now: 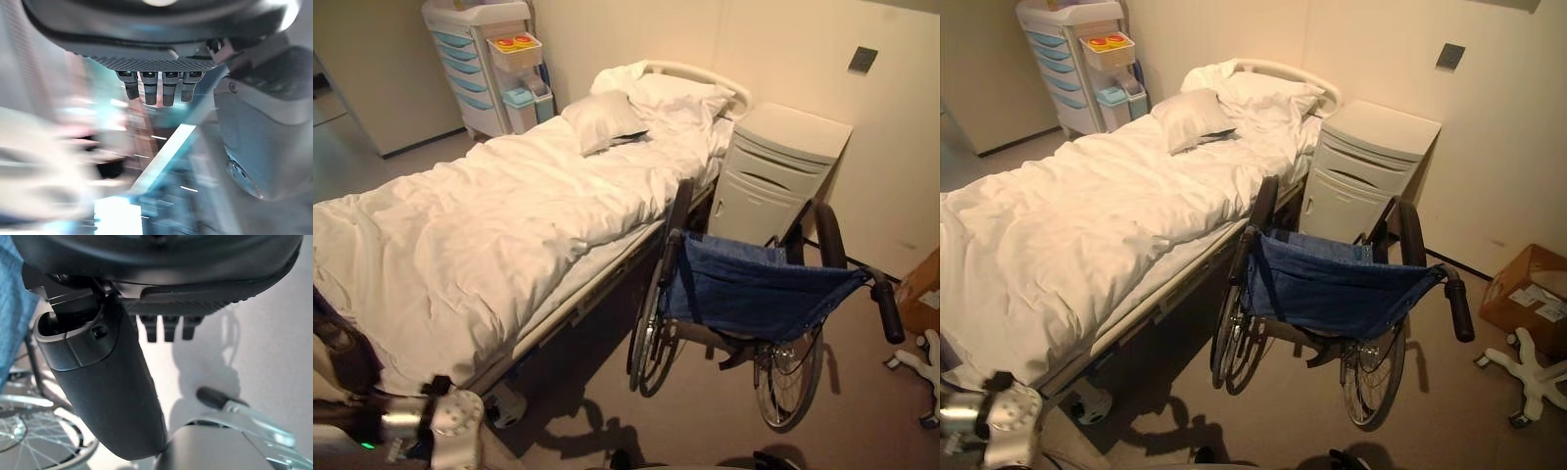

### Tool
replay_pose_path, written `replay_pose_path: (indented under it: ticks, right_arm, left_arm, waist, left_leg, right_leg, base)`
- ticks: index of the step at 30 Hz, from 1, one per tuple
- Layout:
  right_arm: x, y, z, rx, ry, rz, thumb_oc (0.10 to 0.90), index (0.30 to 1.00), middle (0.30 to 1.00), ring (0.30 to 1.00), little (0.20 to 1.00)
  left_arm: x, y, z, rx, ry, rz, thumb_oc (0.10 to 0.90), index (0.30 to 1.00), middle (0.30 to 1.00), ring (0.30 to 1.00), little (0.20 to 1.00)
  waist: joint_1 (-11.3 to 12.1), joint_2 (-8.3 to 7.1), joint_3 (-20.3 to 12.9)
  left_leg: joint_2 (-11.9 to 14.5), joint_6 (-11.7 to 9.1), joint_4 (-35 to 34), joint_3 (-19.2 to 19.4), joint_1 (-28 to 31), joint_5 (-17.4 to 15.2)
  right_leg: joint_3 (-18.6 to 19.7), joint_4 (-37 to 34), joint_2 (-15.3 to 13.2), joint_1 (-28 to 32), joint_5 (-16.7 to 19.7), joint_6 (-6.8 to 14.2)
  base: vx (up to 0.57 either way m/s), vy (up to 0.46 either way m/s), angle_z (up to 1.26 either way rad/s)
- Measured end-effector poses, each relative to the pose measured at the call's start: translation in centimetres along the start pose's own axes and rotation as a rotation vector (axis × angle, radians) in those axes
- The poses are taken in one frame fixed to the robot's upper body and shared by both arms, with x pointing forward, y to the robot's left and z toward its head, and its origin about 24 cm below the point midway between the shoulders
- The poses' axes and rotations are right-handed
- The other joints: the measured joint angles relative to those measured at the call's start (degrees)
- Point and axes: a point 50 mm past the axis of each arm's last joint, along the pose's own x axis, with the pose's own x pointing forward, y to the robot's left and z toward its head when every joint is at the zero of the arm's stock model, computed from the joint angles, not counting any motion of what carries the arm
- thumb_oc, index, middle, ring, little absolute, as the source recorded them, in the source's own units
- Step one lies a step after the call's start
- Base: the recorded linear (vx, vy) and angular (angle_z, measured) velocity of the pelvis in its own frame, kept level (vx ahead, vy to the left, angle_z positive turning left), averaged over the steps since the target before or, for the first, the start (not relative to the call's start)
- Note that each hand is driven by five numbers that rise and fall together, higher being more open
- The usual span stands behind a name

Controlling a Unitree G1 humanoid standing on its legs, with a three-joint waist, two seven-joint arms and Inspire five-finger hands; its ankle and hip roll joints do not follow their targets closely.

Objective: Push the wheelchair next to the bed

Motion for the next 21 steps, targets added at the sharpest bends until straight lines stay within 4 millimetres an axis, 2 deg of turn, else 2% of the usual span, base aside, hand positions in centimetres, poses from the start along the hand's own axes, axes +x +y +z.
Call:
replay_pose_path:
  ticks: [1, 3, 4, 5, 8, 9, 10, 11, 12, 13, 14, 15, 17, 18, 20, 21]
  right_arm:
    - [0.0, -0.2, 0.0, -0.002, -0.003, -0.003, 0.800, 0.900, 0.900, 0.900, 0.900]
    - [0.0, -0.6, 0.1, -0.007, -0.006, -0.013, 0.800, 0.900, 0.900, 0.900, 0.900]
    - [0.0, -0.8, 0.1, -0.007, -0.007, -0.018, 0.800, 0.900, 0.900, 0.900, 0.900]
    - [0.0, -0.8, 0.2, -0.007, -0.008, -0.019, 0.800, 0.900, 0.900, 0.900, 0.900]
    - [0.1, -0.5, 1.1, -0.009, -0.030, -0.005, 0.800, 0.900, 0.900, 0.900, 0.900]
    - [0.2, -0.4, 1.2, -0.008, -0.034, -0.001, 0.800, 0.900, 0.900, 0.900, 0.900]
    - [0.2, -0.4, 1.2, -0.008, -0.033, 0.000, 0.800, 0.900, 0.900, 0.900, 0.900]
    - [0.2, -0.4, 1.2, -0.008, -0.034, 0.000, 0.800, 0.900, 0.900, 0.900, 0.900]
    - [0.2, -0.4, 1.3, -0.009, -0.034, 0.000, 0.800, 0.900, 0.900, 0.900, 0.900]
    - [0.2, -0.4, 1.2, -0.011, -0.033, -0.001, 0.800, 0.900, 0.900, 0.900, 0.900]
    - [0.2, -0.4, 1.2, -0.014, -0.033, -0.001, 0.800, 0.900, 0.900, 0.900, 0.900]
    - [0.2, -0.5, 1.4, -0.023, -0.036, -0.002, 0.800, 0.900, 0.900, 0.900, 0.900]
    - [0.3, -0.5, 1.9, -0.051, -0.047, -0.004, 0.800, 0.900, 0.900, 0.900, 0.900]
    - [0.4, -0.6, 2.0, -0.057, -0.047, -0.005, 0.800, 0.900, 0.900, 0.900, 0.900]
    - [0.5, -0.7, 2.6, -0.093, -0.057, -0.003, 0.800, 0.900, 0.900, 0.900, 0.900]
    - [0.5, -0.7, 2.6, -0.093, -0.056, -0.002, 0.800, 0.900, 0.900, 0.900, 0.900]
  left_arm:
    - [0.1, -0.4, 0.3, -0.002, -0.031, -0.047, 0.800, 0.900, 0.900, 0.900, 0.900]
    - [-0.9, -1.9, 0.8, -0.002, -0.068, -0.239, 0.800, 0.900, 0.900, 0.900, 0.900]
    - [-2.5, -2.8, 0.8, 0.010, -0.076, -0.403, 0.800, 0.900, 0.900, 0.900, 0.900]
    - [-3.3, -3.1, 0.7, 0.018, -0.075, -0.479, 0.800, 0.900, 0.900, 0.900, 0.900]
    - [-9.0, -3.8, -0.5, 0.063, -0.026, -0.939, 0.800, 0.900, 0.900, 0.900, 0.900]
    - [-10.7, -3.8, -0.7, 0.071, -0.007, -1.099, 0.800, 0.900, 0.900, 0.900, 0.900]
    - [-11.7, -3.7, -0.9, 0.075, 0.004, -1.189, 0.800, 0.900, 0.900, 0.900, 0.900]
    - [-13.8, -3.4, -1.3, 0.093, 0.027, -1.378, 0.800, 0.900, 0.900, 0.900, 0.900]
    - [-15.7, -3.0, -1.5, 0.109, 0.048, -1.554, 0.800, 0.900, 0.900, 0.900, 0.900]
    - [-16.6, -2.7, -1.7, 0.115, 0.070, -1.643, 0.800, 0.900, 0.900, 0.900, 0.900]
    - [-18.5, -1.8, -2.1, 0.133, 0.131, -1.827, 0.800, 0.900, 0.900, 0.900, 0.900]
    - [-19.4, -1.2, -2.5, 0.146, 0.179, -1.922, 0.800, 0.900, 0.900, 0.900, 0.900]
    - [-22.2, 1.5, -4.5, 0.241, 0.408, -2.195, 0.800, 0.900, 0.900, 0.900, 0.900]
    - [-22.8, 2.2, -5.1, 0.265, 0.487, -2.233, 0.800, 0.900, 0.900, 0.900, 0.900]
    - [-24.8, 5.7, -7.6, 0.382, 0.868, -2.291, 0.800, 0.900, 0.900, 0.900, 0.900]
    - [-25.1, 6.7, -8.1, 0.416, 0.957, -2.290, 0.800, 0.900, 0.900, 0.900, 0.900]
  waist:
    - [0.01, 0.18, -0.11]
    - [-0.03, 1.34, -0.09]
    - [-0.06, 1.71, 0.02]
    - [-0.15, 1.80, 0.07]
    - [-1.28, 1.85, 0.20]
    - [-1.53, 1.29, 0.54]
    - [-1.53, 1.00, 0.71]
    - [-1.55, 0.55, 0.98]
    - [-1.95, 0.19, 1.17]
    - [-2.17, 0.07, 1.21]
    - [-3.20, 0.07, 1.23]
    - [-3.46, 0.14, 1.22]
    - [-5.06, 0.93, 1.39]
    - [-5.38, 1.15, 1.35]
    - [-7.00, 1.69, 1.25]
    - [-7.37, 1.70, 1.26]
  left_leg:
    - [-0.01, 0.00, 0.00, 0.01, 0.00, 0.00]
    - [-0.07, 0.00, -0.01, 0.03, -0.01, 0.00]
    - [-0.09, 0.00, 0.00, 0.07, 0.00, 0.00]
    - [-0.09, 0.00, 0.00, 0.09, 0.01, 0.00]
    - [0.19, -0.01, 0.00, 0.39, 0.06, 0.00]
    - [0.35, -0.01, 0.00, 0.67, 0.18, 0.00]
    - [0.45, -0.01, 0.00, 0.91, 0.28, 0.00]
    - [0.56, -0.01, 0.00, 1.07, 0.37, -0.01]
    - [0.61, -0.01, -0.01, 1.15, 0.38, -0.01]
    - [0.64, -0.01, -0.01, 1.26, 0.41, -0.01]
    - [0.70, 0.00, -0.02, 1.61, 0.59, -0.01]
    - [0.78, 0.00, -0.02, 1.95, 0.75, -0.02]
    - [1.13, 0.04, -0.04, 3.19, 1.49, -0.31]
    - [1.23, -0.07, -0.04, 3.52, 1.64, -0.43]
    - [1.70, -0.25, -0.05, 4.43, 2.12, -0.73]
    - [1.82, -0.26, -0.05, 4.49, 2.16, -0.74]
  right_leg:
    - [0.00, 0.02, -0.01, 0.00, 0.00, 0.00]
    - [0.01, 0.14, 0.14, 0.01, 0.01, 0.01]
    - [0.02, 0.14, 0.13, 0.00, 0.03, 0.04]
    - [0.06, 0.14, 0.13, 0.00, 0.03, 0.04]
    - [0.29, 0.15, 0.28, -0.10, 0.00, -0.04]
    - [0.59, 0.15, 0.35, -0.12, -0.04, -0.11]
    - [0.88, 0.15, 0.34, -0.14, -0.06, -0.16]
    - [1.24, 0.15, 0.39, -0.18, -0.09, -0.23]
    - [1.31, 0.15, 0.41, -0.23, -0.14, -0.31]
    - [1.43, 0.15, 0.41, -0.30, -0.15, -0.32]
    - [1.79, 0.16, 0.38, -0.33, -0.16, -0.34]
    - [1.99, 0.17, 0.38, -0.24, -0.16, -0.34]
    - [3.38, 0.17, 0.42, -0.21, -0.15, -0.36]
    - [3.54, 0.17, 0.41, -0.20, -0.15, -0.35]
    - [4.88, 0.16, 0.66, -0.24, -0.14, -0.37]
    - [4.92, 0.16, 0.75, -0.24, -0.12, -0.43]
  base:
    - [0.00, 0.000, 0.00]
    - [0.00, 0.000, 0.00]
    - [0.00, 0.000, 0.00]
    - [0.00, 0.000, 0.00]
    - [-0.02, 0.003, -0.05]
    - [-0.03, 0.003, -0.12]
    - [-0.03, 0.012, -0.16]
    - [-0.02, 0.026, -0.12]
    - [-0.03, 0.051, -0.11]
    - [-0.02, 0.057, -0.10]
    - [-0.02, 0.056, -0.12]
    - [-0.01, 0.061, -0.25]
    - [0.01, 0.070, -0.32]
    - [0.02, 0.049, -0.32]
    - [0.01, 0.022, -0.29]
    - [0.01, 0.002, -0.04]
